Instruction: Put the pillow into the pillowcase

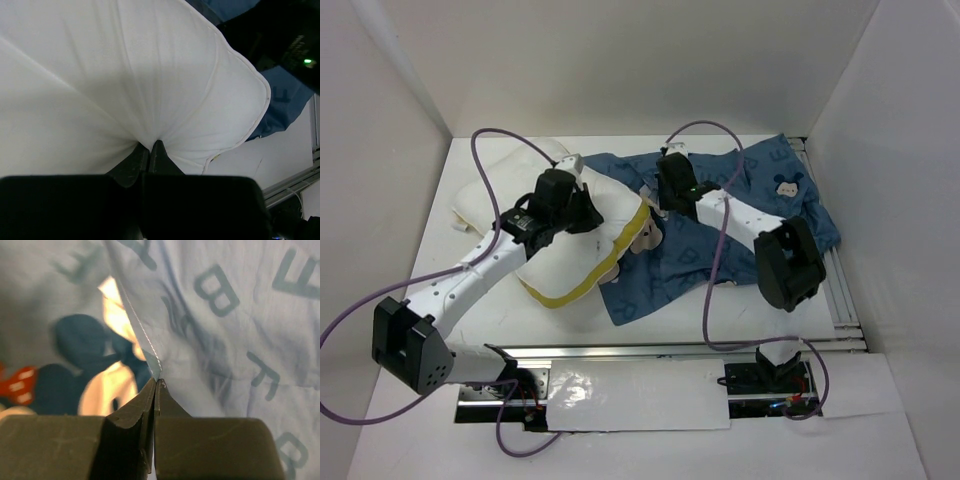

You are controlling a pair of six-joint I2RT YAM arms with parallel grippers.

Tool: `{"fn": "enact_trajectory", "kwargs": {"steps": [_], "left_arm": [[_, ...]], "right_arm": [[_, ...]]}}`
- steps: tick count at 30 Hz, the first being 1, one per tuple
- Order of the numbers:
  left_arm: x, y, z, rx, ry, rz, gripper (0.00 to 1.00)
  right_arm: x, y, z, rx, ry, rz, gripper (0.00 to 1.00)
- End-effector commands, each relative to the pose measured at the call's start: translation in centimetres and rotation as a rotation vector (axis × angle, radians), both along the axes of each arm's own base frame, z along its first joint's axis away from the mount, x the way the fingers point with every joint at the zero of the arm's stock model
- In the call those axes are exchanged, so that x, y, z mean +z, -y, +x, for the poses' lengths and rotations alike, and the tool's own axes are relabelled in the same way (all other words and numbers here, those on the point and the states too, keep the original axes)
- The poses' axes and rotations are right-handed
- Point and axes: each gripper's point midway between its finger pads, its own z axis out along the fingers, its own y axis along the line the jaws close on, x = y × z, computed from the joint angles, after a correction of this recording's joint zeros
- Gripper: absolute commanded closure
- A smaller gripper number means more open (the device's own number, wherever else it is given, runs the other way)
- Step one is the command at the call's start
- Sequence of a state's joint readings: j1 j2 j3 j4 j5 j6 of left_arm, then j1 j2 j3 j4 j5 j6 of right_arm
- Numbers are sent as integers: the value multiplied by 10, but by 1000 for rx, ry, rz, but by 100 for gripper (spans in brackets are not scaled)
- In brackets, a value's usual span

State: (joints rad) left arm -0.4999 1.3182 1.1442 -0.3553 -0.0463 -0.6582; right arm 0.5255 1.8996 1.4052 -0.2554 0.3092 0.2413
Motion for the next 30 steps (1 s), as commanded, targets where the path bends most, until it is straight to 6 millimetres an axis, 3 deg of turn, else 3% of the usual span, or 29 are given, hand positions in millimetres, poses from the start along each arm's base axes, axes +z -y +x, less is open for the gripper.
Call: {"fn": "enact_trajectory", "kwargs": {"steps": [1,6,9,11,12,17,19,21,23,24,25,27,30], "left_arm": [[22,14,13,-31,104,-33,100],[14,21,11,-43,89,-19,100],[17,31,17,-48,95,-12,100],[13,38,22,-65,80,11,100],[12,43,23,-74,83,23,100],[-10,67,34,-140,44,83,100],[-28,73,38,-136,13,120,100],[-19,81,56,-112,54,136,100],[-30,87,57,-144,39,182,100],[-16,93,66,-151,66,179,100],[-25,103,65,-172,49,191,100],[-14,119,68,-197,79,182,100],[-18,128,87,-122,66,152,100]], "right_arm": [[42,-6,-11,57,50,91,100],[41,-15,-17,119,21,105,100],[66,-17,-26,149,44,143,100],[95,-12,-32,149,88,181,100],[93,-10,-39,157,76,183,100],[123,-5,-57,193,106,249,100],[122,-6,-59,207,90,260,100],[125,-14,-67,256,58,288,100],[129,-17,-70,276,59,304,100],[134,-11,-69,266,71,307,100],[134,-11,-69,266,71,307,100],[142,-13,-70,286,80,330,100],[136,-23,-86,354,12,366,100]]}}
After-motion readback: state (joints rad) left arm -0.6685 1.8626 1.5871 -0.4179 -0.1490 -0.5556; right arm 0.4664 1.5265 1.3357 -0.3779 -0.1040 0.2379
